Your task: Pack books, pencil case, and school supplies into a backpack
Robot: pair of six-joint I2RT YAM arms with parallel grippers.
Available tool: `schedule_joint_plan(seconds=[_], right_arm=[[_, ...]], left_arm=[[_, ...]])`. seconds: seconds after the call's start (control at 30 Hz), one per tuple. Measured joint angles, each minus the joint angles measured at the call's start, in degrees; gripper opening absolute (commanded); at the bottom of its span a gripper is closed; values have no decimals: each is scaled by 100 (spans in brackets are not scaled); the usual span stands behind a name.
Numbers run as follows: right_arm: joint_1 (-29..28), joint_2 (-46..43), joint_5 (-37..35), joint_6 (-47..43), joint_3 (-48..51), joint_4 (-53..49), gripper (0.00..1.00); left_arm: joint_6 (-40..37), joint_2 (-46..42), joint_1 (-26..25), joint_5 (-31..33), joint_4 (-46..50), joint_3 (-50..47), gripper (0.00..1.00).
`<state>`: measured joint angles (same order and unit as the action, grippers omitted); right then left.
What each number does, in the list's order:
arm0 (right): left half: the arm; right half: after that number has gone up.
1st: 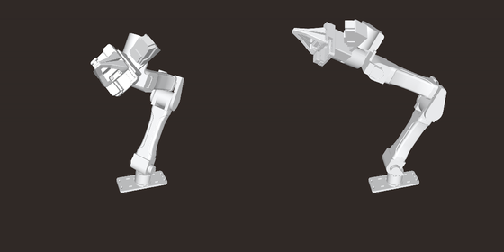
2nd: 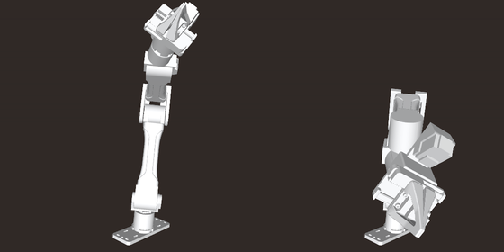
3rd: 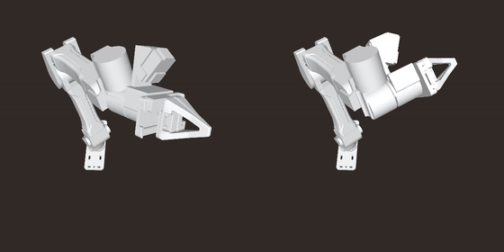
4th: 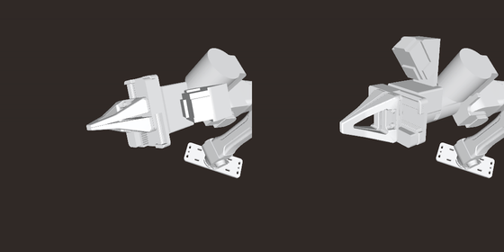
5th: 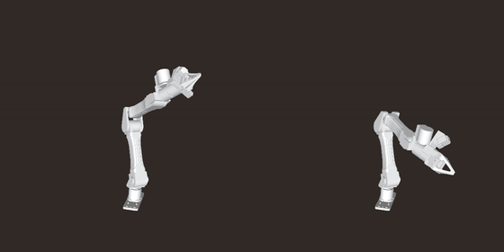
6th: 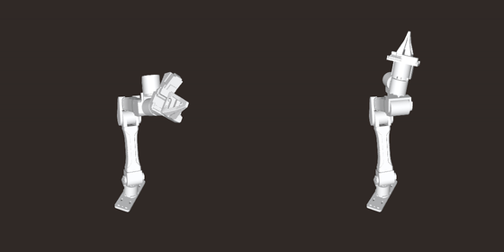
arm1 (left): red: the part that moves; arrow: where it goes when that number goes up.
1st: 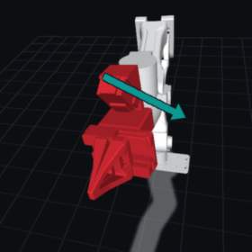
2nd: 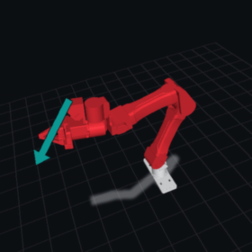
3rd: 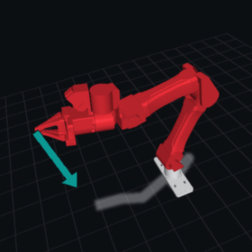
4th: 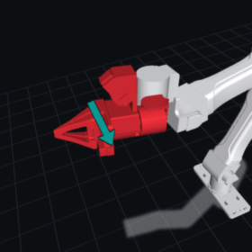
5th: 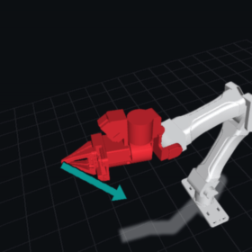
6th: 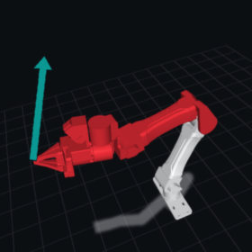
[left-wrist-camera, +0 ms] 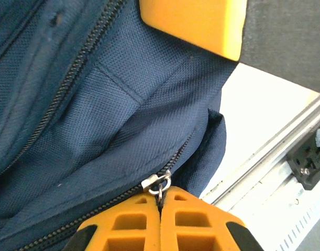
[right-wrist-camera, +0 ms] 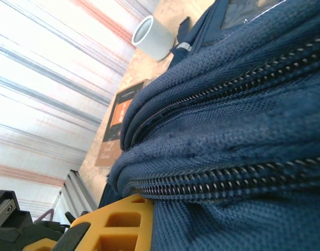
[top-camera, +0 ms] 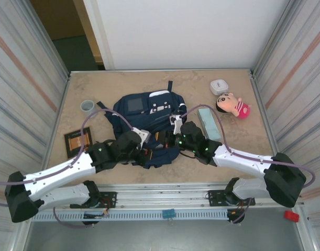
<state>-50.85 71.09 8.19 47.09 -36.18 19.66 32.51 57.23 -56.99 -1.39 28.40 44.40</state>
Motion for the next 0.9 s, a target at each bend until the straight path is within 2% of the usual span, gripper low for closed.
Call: schedule_joint_plan(seconds=[0.07,0.2,0.33,0.37,0.43,0.5,0.57,0.67,0.73,0.8,0.9], right_arm=[[63,-13,120,9,46,31,0],[111,-26,289,55,142,166,10],[116,48,461,94,151,345,14],[129,85,514,114,151,378,21],[138,177,575,190,149,442,40],[136,264,610,262,149,511,44],[120,391,662,323,120,586,39],[101,597,667,385,35,636,18],[125,612,686,380,28,638,9],[179,592,756,345,-4,531,4],[352,479,890,251,-140,79,2]], left_arm=[[-131,-83,81,-208,-9,-46,0],[-219,-85,116,-634,-247,-219,0],[-214,133,118,-966,-466,-256,0],[-227,212,118,-1019,-485,-256,0],[-264,332,118,-1021,-461,-254,0],[-310,417,118,-1040,-446,-251,0],[-334,435,118,-1099,-476,-251,0],[-337,435,118,-1126,-579,-254,0],[-363,435,118,-1104,-568,-254,0],[-420,431,118,-1051,-527,-249,0],[-501,398,118,-850,-328,-201,0]])
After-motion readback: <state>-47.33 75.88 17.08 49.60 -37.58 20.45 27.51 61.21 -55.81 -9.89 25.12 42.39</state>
